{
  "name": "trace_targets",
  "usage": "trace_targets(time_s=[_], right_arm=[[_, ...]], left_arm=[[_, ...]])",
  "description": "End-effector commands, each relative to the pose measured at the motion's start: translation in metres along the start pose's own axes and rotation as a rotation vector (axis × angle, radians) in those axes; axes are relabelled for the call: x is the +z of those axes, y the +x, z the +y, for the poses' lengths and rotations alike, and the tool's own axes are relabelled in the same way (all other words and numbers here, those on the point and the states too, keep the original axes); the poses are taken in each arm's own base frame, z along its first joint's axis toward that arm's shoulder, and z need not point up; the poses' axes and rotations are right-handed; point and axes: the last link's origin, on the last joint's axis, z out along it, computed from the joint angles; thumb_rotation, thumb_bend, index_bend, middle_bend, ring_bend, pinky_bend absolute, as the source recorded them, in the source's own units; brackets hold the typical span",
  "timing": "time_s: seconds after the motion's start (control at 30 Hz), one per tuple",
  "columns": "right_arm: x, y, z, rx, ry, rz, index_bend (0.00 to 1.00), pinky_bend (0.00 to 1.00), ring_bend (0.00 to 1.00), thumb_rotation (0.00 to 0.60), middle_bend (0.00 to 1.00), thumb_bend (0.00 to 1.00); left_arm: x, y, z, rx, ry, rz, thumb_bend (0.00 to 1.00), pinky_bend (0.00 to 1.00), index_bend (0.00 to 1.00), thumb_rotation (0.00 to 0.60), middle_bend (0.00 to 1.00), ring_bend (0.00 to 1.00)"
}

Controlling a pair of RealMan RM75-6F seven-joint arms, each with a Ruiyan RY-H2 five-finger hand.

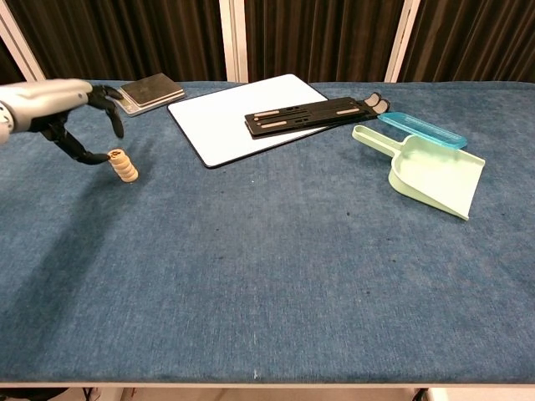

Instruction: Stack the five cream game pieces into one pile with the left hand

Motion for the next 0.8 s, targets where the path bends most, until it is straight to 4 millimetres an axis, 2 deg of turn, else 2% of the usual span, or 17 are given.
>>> trace_targets(time_s=[0.03, 0.2, 0.3, 0.47, 0.7, 0.8], right_arm=[[-0.001, 0.0, 0.001, -0.004, -0.003, -0.011, 0.0, 0.0, 0.0, 0.6, 0.0, 0.16], [0.0, 0.001, 0.009, -0.011, -0.021, -0.078, 0.0, 0.0, 0.0, 0.6, 0.0, 0.16], [0.002, 0.001, 0.012, -0.012, -0.019, -0.078, 0.0, 0.0, 0.0, 0.6, 0.0, 0.16], [0.003, -0.001, 0.008, 0.007, 0.024, -0.075, 0.0, 0.0, 0.0, 0.6, 0.0, 0.16], [0.002, -0.002, -0.003, 0.029, 0.08, -0.068, 0.0, 0.0, 0.0, 0.6, 0.0, 0.16], [0.002, -0.003, -0.005, 0.025, 0.075, -0.061, 0.0, 0.0, 0.0, 0.6, 0.0, 0.16]], left_arm=[[-0.012, 0.012, -0.009, -0.058, 0.014, 0.053, 0.28, 0.0, 0.26, 0.598, 0.0, 0.0], [-0.047, 0.027, -0.045, -0.1, 0.091, 0.162, 0.24, 0.0, 0.23, 0.598, 0.0, 0.0], [-0.078, 0.028, -0.07, -0.12, 0.149, 0.222, 0.24, 0.0, 0.23, 0.598, 0.01, 0.0], [-0.132, 0.022, -0.1, -0.131, 0.2, 0.27, 0.24, 0.0, 0.23, 0.598, 0.02, 0.0], [-0.195, 0.012, -0.113, -0.121, 0.235, 0.323, 0.23, 0.0, 0.23, 0.597, 0.03, 0.0], [-0.214, 0.007, -0.114, -0.118, 0.248, 0.34, 0.23, 0.0, 0.23, 0.597, 0.03, 0.0]])
